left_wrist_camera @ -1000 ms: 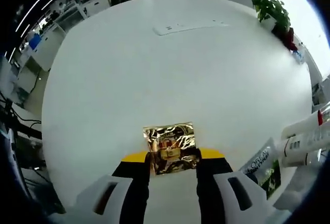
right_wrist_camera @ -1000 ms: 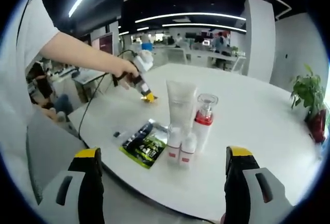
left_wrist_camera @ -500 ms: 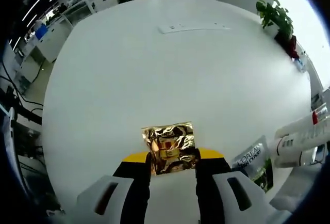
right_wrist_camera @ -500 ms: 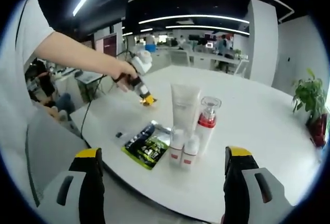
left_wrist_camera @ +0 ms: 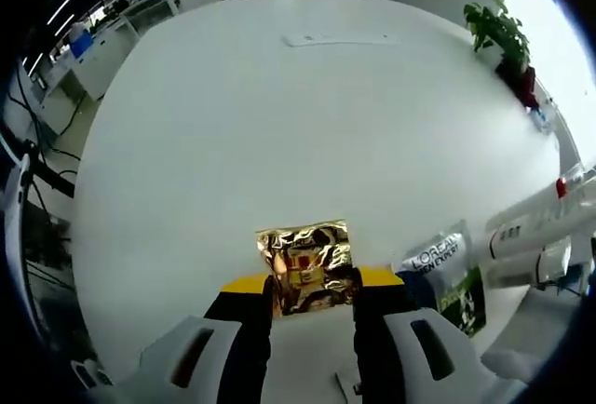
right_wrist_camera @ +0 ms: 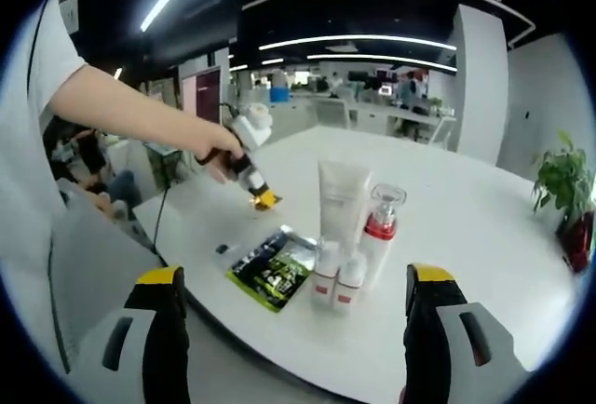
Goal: Arrange the skincare products in the storage area until every visible bottle or jar stands upright without overlapping.
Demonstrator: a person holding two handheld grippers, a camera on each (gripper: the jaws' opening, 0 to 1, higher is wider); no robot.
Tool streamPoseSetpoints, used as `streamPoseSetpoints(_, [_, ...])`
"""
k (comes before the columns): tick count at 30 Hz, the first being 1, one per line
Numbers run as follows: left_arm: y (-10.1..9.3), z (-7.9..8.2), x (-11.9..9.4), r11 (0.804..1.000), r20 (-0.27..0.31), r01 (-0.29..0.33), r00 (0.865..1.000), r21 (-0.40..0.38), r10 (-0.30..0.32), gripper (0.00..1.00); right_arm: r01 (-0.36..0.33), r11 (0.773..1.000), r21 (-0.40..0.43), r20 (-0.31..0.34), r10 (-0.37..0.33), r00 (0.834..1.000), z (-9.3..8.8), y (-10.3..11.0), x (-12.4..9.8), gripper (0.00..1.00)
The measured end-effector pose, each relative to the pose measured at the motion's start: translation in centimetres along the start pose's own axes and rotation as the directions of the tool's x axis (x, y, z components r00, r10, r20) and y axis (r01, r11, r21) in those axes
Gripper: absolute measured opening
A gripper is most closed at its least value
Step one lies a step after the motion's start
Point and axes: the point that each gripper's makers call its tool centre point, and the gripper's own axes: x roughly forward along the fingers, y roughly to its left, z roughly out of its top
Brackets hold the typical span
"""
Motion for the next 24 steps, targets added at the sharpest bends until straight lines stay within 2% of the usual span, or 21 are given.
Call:
streamPoseSetpoints(14, [-1.8, -3.4, -0.3, 0.997, -0.006, 0.004, 1.0, -0.071, -0.005, 0.37, -0.033, 0.999, -0.018, 0.011, 0.033, 0.999, 0.2, 0.7, 0.0, 0.97])
streamPoseSetpoints(18, [-2.3, -3.8, -0.3, 0.993, -0.002, 0.012, 1.0, -0.115, -0.012, 0.37, -0.039, 0.999, -0.018, 0.019, 0.039, 0.999, 0.3, 0.8, -0.1, 0.96])
streamPoseSetpoints(24, [-3.0, -4.4, -0.1, 0.991, -0.01, 0.008, 1.0, -0.131, -0.01, 0.37, -0.048, 0.999, -0.018, 0.027, 0.048, 0.998, 0.5, 1.0, -0.2, 0.96])
